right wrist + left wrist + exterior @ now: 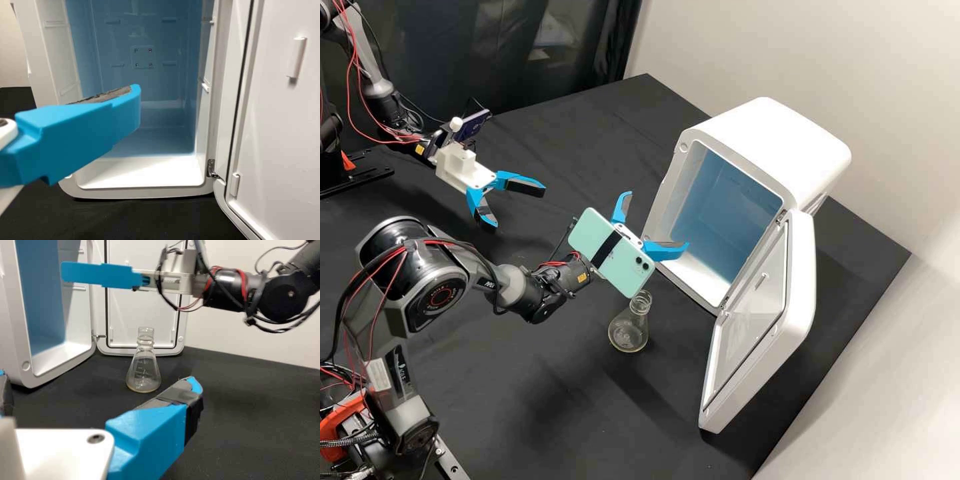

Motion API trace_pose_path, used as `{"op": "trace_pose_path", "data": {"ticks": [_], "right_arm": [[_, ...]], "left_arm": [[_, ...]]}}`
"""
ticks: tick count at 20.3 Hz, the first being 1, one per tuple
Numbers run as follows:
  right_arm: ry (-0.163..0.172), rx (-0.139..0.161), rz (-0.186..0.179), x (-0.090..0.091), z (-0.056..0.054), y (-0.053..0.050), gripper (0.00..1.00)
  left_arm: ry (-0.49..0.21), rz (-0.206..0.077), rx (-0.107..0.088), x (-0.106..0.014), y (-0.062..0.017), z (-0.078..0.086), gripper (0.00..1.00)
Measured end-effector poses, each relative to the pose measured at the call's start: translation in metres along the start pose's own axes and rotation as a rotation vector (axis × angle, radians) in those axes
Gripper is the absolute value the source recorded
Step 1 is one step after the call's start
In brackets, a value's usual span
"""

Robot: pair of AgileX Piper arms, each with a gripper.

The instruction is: Place the flask in the incubator

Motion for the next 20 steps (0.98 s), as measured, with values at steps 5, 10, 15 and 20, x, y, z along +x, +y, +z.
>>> {"op": "trace_pose_path", "data": {"ticks": [5,10,15,20], "right_arm": [[-0.009,-0.024,-0.015,-0.031,0.029,-0.01,1.0],[-0.086,-0.032,-0.087,-0.058,0.049,-0.019,1.0],[-0.07,-0.051,-0.099,-0.07,0.051,-0.025,1.0],[-0.086,-0.098,-0.115,-0.064,0.064,-0.036,1.0]], "left_arm": [[0.007,-0.012,0.029,0.006,-0.0056,-0.002,1.0],[-0.002,-0.017,0.051,0.007,-0.0068,0.0,1.0],[-0.002,-0.017,0.051,0.007,-0.0068,0.0,1.0],[-0.002,-0.017,0.051,0.007,-0.0068,0.0,1.0]]}}
